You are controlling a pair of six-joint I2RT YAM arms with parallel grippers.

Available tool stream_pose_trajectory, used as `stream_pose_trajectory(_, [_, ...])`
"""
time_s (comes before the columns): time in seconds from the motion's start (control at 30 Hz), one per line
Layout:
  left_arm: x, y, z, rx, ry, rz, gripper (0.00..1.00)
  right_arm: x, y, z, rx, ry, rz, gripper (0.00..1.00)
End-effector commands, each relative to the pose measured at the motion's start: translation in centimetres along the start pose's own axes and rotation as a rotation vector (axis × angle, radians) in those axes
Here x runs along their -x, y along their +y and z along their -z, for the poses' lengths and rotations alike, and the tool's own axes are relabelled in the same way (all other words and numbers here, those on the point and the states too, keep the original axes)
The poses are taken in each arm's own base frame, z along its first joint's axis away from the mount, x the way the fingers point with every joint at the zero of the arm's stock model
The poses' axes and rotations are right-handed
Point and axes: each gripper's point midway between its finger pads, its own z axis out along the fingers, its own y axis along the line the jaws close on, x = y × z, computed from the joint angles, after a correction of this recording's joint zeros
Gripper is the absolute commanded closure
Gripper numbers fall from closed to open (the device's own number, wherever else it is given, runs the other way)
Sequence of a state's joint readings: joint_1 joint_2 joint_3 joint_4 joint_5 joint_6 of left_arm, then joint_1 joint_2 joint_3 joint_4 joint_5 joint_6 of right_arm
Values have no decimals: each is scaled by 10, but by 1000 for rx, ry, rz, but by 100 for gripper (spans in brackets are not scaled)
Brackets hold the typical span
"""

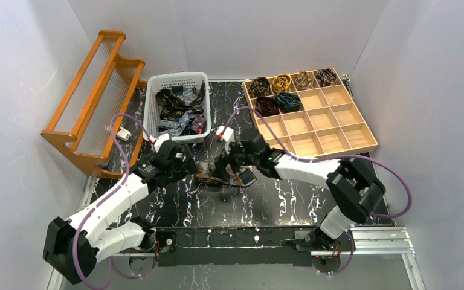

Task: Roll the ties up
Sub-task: Roll the tie at the center of the board.

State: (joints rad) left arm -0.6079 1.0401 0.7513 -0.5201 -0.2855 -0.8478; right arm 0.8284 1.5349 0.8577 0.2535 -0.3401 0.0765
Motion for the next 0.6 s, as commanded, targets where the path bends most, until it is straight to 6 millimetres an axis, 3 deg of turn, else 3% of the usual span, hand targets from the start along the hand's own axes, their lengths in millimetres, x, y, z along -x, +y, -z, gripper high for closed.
stream_pose_trajectory(0.0, [-16,23,-3,7,68,113,2,31,5,-33,35,-77,404,1])
stream_pose_trajectory(0.23, [-24,41,-12,-28,136,208,2,18,15,-66,103,-24,479,1])
stream_pose_trajectory(0.57, [-21,43,-9,-30,144,169,2,-6,28,-83,211,64,502,1])
